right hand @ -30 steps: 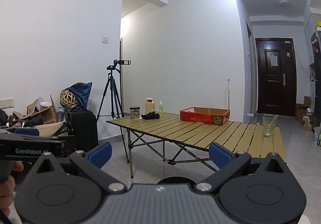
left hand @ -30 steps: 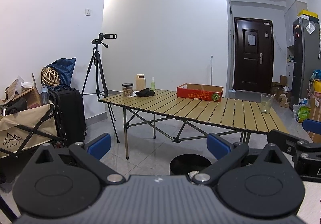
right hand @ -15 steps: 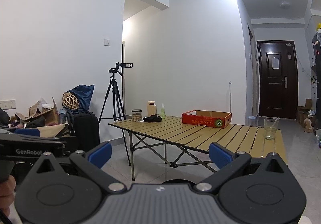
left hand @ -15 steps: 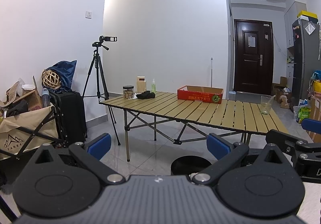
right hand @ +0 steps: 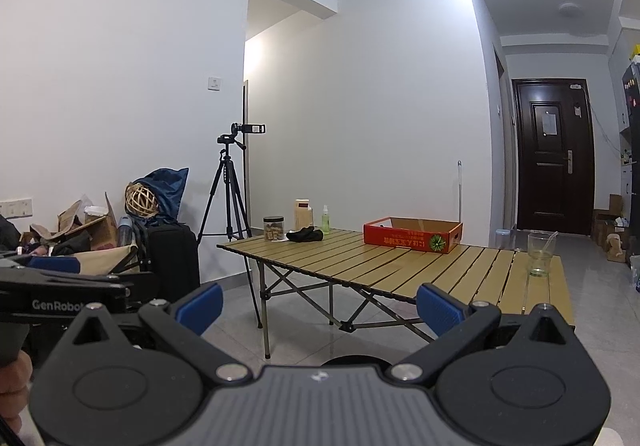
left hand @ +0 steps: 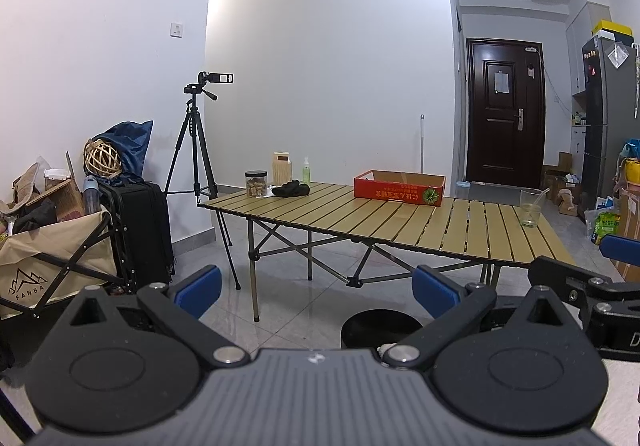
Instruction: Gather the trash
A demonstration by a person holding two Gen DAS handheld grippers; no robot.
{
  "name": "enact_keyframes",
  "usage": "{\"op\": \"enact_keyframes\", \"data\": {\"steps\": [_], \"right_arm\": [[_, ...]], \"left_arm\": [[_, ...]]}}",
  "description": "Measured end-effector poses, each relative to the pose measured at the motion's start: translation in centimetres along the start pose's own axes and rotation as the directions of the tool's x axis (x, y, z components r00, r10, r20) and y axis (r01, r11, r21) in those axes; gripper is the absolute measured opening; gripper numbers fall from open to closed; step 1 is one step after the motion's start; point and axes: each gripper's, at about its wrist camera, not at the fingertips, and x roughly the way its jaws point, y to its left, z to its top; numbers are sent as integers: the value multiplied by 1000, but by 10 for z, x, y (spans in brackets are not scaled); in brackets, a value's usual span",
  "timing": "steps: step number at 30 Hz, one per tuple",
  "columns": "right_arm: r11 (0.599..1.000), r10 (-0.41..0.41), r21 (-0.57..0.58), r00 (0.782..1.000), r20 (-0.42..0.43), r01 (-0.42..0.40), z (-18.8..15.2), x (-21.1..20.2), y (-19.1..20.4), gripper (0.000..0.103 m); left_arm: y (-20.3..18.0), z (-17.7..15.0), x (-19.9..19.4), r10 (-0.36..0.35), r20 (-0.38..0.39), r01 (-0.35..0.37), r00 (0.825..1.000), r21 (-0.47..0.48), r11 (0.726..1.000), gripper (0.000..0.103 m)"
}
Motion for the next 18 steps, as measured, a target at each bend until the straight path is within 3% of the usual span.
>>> {"op": "enact_keyframes", "data": {"steps": [18], "right_arm": [[1000,3,-2,1000,3,-3,1,-1,2,103]], "left_arm": [[1,0,0,-1,2,1,1000,2,1000,103]]}}
